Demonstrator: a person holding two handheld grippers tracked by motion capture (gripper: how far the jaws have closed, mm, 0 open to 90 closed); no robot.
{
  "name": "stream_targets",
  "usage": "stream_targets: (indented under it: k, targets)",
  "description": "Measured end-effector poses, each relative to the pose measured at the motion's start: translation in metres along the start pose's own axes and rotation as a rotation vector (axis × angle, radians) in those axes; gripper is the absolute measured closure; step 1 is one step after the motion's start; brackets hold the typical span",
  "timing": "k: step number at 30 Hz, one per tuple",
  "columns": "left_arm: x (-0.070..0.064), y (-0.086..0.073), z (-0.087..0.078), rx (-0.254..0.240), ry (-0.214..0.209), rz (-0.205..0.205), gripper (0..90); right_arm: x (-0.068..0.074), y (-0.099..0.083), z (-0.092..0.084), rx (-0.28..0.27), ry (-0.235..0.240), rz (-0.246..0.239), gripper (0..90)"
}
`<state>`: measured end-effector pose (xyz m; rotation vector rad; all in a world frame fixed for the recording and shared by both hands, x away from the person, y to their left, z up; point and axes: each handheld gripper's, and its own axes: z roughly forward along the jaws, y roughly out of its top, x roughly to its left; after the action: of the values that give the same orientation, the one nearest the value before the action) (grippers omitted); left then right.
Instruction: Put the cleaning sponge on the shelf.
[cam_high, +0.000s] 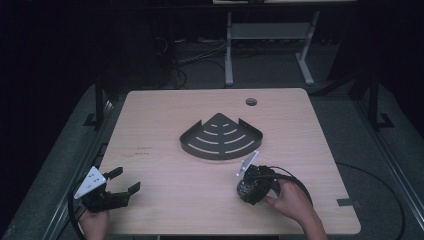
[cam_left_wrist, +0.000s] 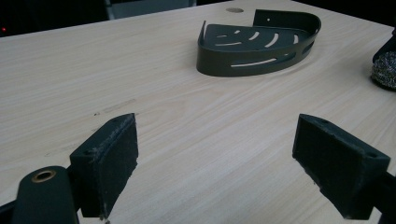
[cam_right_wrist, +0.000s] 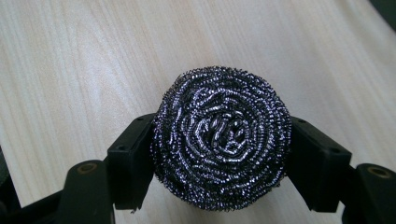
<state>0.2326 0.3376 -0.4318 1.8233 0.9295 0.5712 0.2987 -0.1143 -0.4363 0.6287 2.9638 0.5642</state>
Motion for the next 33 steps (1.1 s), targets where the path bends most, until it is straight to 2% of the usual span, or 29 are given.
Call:
stream_targets:
  k: [15,33]
  targets:
    - [0.0,0.001,0.001,0.0,-0.004,0.002,13.7,-0.006,0.01,-0.02,-0.024,0.001,-0.009,30.0]
    - [0.0,0.001,0.001,-0.004,-0.007,-0.003,13.7,-0.012,0.023,-0.031,-0.008,-0.003,-0.021,30.1]
